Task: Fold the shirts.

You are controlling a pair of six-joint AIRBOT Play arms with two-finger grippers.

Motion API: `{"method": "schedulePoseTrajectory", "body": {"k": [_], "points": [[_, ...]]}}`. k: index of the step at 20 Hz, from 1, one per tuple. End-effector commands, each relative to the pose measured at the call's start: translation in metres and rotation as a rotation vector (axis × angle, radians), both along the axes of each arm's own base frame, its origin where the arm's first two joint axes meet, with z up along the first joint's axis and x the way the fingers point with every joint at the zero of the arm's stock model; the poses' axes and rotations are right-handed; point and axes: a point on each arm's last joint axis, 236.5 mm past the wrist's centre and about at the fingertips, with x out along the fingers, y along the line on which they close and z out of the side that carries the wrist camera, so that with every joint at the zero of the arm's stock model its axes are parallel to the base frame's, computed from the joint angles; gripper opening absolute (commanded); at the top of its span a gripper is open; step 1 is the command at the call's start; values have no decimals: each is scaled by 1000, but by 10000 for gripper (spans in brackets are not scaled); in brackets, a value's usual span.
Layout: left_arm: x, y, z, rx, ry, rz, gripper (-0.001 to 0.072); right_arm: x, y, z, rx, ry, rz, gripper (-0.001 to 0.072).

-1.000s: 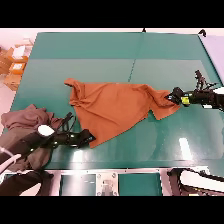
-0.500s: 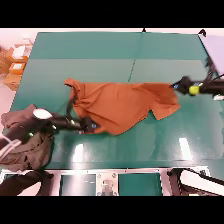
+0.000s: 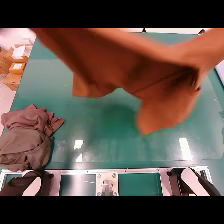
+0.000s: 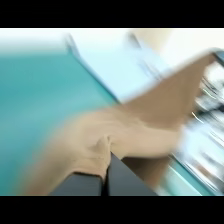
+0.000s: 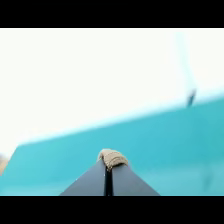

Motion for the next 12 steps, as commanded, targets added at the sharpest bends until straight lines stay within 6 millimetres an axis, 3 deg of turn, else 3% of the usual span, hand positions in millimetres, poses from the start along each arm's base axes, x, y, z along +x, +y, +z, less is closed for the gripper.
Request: {"method": "schedulePoseTrajectory", "body": {"k": [1, 3, 6, 9, 12], "points": [[-61, 38, 94, 94, -280, 256, 23, -64, 26, 77, -106, -190, -131, 14], [-75, 43, 100, 131, -298, 299, 23, -81, 36, 91, -170, -230, -172, 14], [-76, 42, 89, 147, -249, 289, 23, -95, 31, 101, -225, -242, -259, 13], [-58, 51, 73, 167, -196, 321, 23, -91, 26, 92, -219, -200, -263, 13], [-24, 57, 37, 172, -74, 313, 23, -74, 12, 71, -181, -112, -237, 14]]}}
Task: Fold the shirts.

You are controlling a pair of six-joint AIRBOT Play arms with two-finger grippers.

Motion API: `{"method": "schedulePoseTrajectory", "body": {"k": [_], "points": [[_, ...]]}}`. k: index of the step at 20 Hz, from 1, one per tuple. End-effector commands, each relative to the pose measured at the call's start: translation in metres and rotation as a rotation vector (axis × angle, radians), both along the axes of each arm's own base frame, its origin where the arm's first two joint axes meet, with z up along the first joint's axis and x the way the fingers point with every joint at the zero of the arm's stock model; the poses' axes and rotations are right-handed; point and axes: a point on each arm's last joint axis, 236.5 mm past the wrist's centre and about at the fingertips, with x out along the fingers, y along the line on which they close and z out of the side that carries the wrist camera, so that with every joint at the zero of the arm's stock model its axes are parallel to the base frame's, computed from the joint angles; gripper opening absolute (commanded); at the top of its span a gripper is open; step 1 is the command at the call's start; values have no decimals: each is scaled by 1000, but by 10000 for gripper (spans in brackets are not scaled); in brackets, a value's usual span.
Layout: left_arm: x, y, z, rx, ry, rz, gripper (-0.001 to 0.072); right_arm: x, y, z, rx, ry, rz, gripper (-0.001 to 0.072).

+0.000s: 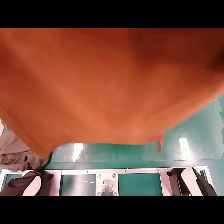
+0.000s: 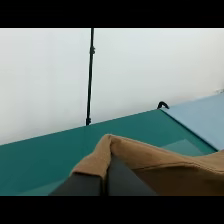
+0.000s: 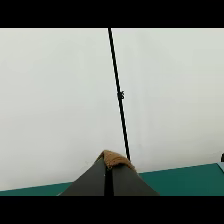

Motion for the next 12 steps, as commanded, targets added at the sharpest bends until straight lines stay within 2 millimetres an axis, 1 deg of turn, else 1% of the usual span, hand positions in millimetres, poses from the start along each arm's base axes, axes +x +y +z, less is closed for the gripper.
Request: {"method": "schedulePoseTrajectory", "body": {"k": [1, 2, 3, 4, 5, 6, 7, 8, 10, 12], "points": [[42, 12, -45, -4, 147, 25, 23, 18, -16, -19, 53, 73, 16, 14], [61, 14, -66, -13, 215, 19, 23, 30, -23, -28, 92, 94, 51, 14], [81, 14, -91, -23, 291, 2, 23, 45, -27, -42, 121, 125, 98, 14], [104, 11, -118, -33, 366, -34, 23, 64, -32, -63, 158, 174, 144, 14], [126, 7, -144, -50, 434, -80, 23, 89, -34, -93, 202, 240, 201, 15], [149, 1, -173, -77, 506, -137, 23, 118, -35, -129, 245, 306, 244, 15], [171, -3, -204, -104, 577, -172, 24, 145, -39, -169, 286, 373, 251, 14], [196, -5, -243, -114, 657, -186, 24, 170, -45, -214, 325, 441, 232, 14], [240, -14, -323, -105, 797, -209, 24, 219, -59, -315, 414, 571, 174, 14], [285, -22, -401, -135, 892, -183, 24, 252, -76, -408, 514, 693, 123, 14]]}}
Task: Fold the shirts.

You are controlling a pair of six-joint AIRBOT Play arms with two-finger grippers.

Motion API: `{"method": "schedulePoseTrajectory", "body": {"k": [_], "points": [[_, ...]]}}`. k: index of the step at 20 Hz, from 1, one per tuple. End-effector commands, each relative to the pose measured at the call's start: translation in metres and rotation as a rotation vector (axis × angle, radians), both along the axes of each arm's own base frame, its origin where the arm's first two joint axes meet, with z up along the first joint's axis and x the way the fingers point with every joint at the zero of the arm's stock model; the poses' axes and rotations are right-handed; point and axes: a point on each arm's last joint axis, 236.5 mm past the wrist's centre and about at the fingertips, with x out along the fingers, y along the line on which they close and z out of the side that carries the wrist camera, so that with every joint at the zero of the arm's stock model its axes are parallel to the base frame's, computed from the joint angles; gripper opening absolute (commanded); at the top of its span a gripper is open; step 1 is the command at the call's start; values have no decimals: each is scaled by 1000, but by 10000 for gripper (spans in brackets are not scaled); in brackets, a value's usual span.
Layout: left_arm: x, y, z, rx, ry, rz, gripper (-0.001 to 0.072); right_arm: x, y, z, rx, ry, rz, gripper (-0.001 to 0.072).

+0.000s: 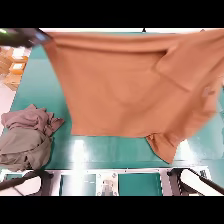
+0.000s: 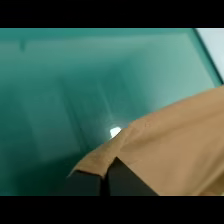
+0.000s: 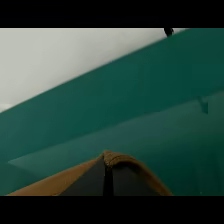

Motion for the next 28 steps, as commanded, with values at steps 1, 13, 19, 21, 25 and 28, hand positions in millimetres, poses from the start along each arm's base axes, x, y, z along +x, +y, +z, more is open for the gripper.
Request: {"method": "schedulePoseTrajectory", "body": {"k": [1, 13, 19, 21, 25, 28], "points": [[69, -13, -136, -28, 168, 26, 24, 56, -17, -165, 81, 242, -56, 14], [150, 15, -174, -19, 65, 144, 24, 138, -45, -205, 132, 277, 12, 13], [86, 10, -217, 111, 306, -39, 24, 68, -42, -256, 12, 609, 137, 11], [60, 10, -228, 145, 402, -104, 24, 42, -45, -266, -29, 713, 159, 11], [26, 15, -267, 166, 563, -113, 24, 11, -41, -294, -27, 817, 169, 11], [11, 17, -293, 169, 624, -103, 24, -3, -34, -321, 4, 865, 166, 11]]}}
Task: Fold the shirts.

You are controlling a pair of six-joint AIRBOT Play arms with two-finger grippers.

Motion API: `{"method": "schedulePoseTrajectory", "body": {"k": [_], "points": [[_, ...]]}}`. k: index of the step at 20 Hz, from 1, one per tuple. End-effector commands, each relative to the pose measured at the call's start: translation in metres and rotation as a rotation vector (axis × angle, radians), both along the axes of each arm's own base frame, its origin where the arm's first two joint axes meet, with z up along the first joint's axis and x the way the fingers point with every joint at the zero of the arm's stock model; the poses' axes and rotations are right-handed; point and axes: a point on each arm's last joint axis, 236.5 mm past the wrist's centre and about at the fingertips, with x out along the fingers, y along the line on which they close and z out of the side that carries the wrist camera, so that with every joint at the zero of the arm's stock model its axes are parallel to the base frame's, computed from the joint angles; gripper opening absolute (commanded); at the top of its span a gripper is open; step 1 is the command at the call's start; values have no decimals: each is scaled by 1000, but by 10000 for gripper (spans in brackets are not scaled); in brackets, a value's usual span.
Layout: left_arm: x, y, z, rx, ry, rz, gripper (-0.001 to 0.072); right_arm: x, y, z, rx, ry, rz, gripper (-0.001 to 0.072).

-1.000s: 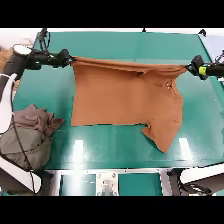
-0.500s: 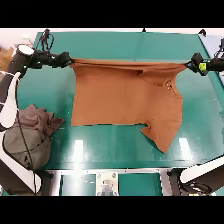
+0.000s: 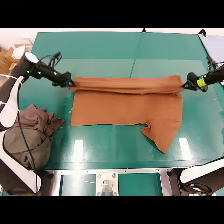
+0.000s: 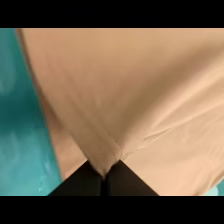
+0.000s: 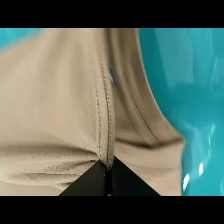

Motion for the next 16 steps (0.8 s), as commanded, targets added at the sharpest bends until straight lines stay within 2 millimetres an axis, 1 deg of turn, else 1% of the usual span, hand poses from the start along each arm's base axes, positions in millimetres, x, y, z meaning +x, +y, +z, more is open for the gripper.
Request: {"method": "schedulePoseTrajectory", "body": {"k": [1, 3, 5, 6, 7, 8, 9, 11, 13, 14, 16], "points": [[-23, 4, -26, 21, 91, -3, 24, -24, 5, -31, 7, 82, -4, 12], [-27, 0, -31, 21, 101, -7, 24, -30, 7, -42, 14, 100, -12, 12], [-31, -10, -33, 22, 108, -29, 25, -34, 10, -47, 23, 112, -14, 14], [-32, -15, -32, 21, 108, -38, 24, -33, 10, -46, 28, 108, -16, 39], [-34, -18, -32, 19, 117, -38, 27, -31, 12, -44, 39, 108, -34, 149], [-38, -22, -30, 11, 139, -39, 273, -30, 12, -39, 45, 110, -44, 284], [-44, -21, -28, 7, 180, -31, 513, -31, 12, -31, 51, 117, -39, 307], [-64, -13, -12, -10, 277, -46, 521, -38, 10, -7, 56, 131, -12, 304], [-87, 4, 6, -16, 377, -35, 520, -58, 4, 17, 50, 156, -16, 304], [-99, 13, 11, -8, 413, -24, 520, -74, 2, 25, 42, 179, -29, 304], [-129, 30, 18, 34, 420, 25, 520, -119, -1, 28, 8, 234, -56, 302]]}}
